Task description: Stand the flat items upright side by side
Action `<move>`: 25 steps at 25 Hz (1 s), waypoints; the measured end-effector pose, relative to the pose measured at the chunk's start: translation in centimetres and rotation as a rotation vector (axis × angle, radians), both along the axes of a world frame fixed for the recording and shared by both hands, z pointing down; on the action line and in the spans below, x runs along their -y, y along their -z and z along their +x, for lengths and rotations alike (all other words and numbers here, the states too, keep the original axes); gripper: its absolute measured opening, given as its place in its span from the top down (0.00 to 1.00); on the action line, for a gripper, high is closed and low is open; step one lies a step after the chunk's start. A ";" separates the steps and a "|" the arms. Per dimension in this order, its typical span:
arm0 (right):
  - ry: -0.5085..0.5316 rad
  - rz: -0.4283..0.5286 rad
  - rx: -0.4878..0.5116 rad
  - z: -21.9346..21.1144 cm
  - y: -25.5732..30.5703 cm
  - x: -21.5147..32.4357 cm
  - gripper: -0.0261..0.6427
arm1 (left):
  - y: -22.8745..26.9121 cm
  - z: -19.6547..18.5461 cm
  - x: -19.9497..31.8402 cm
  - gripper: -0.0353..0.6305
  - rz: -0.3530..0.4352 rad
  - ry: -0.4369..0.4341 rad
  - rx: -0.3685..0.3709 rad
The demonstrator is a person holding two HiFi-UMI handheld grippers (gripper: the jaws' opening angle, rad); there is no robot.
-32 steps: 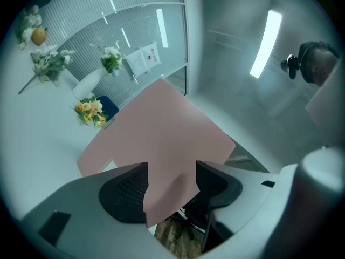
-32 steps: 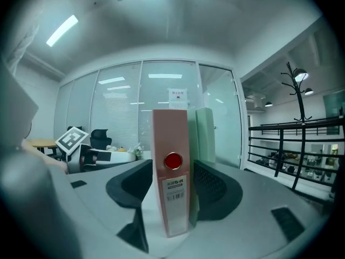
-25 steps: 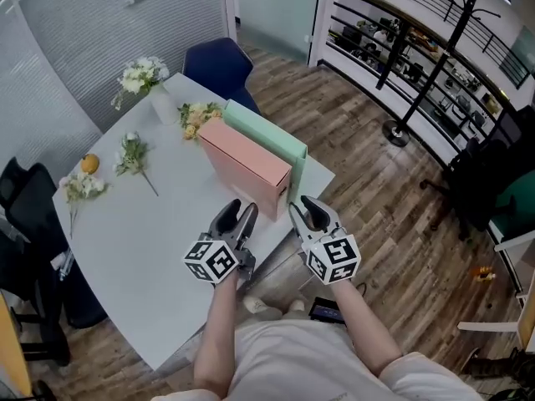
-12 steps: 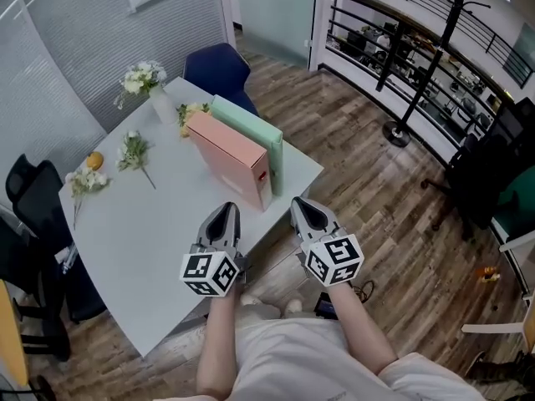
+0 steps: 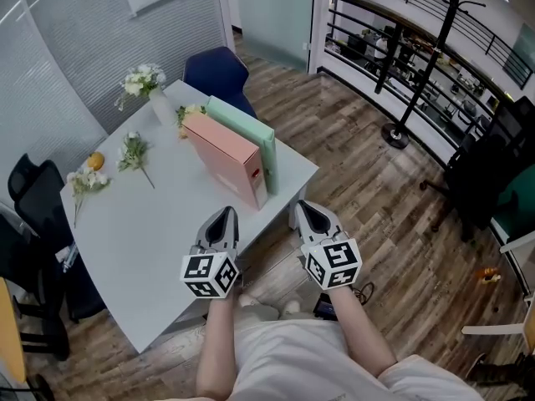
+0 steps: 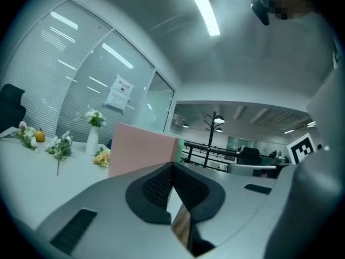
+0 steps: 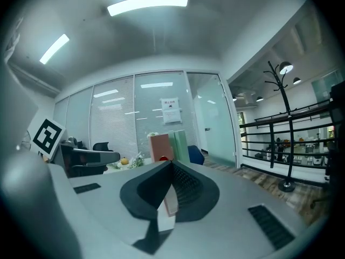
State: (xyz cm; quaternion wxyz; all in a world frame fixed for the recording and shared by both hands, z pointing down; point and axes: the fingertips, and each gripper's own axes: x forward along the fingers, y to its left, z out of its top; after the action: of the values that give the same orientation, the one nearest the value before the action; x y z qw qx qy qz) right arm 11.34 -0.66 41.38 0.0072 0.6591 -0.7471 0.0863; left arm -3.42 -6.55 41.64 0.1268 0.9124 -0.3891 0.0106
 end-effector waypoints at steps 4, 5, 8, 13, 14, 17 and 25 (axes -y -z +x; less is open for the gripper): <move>-0.004 -0.002 -0.004 0.1 -0.1 -0.3 0.94 | 0.0 0.1 -0.1 0.94 0.001 0.004 0.001; -0.005 -0.003 -0.004 0.2 -0.2 -0.4 0.94 | 0.0 0.1 -0.2 0.94 0.002 0.004 0.000; -0.008 -0.008 -0.009 0.3 -0.3 -0.7 0.94 | 0.1 0.4 -0.4 0.94 0.004 -0.001 0.002; -0.007 -0.015 -0.015 0.5 -0.5 -0.8 0.94 | 0.1 0.6 -0.5 0.94 -0.001 -0.002 0.002; -0.007 -0.016 -0.016 0.5 -0.6 -0.8 0.94 | 0.0 0.6 -0.5 0.94 -0.003 -0.003 0.001; -0.007 -0.014 -0.020 0.4 -0.6 -0.8 0.94 | -0.2 0.7 -0.5 0.94 -0.006 -0.004 0.003; -0.007 -0.010 -0.024 1.0 -0.6 -1.3 0.94 | -0.1 1.2 -0.8 0.94 -0.004 -0.001 0.006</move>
State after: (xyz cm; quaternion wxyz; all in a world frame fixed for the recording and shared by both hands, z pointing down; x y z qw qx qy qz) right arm 12.35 0.63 41.97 0.0191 0.6625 -0.7443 0.0823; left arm -2.22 -5.74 41.75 0.1273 0.9124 -0.3888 0.0141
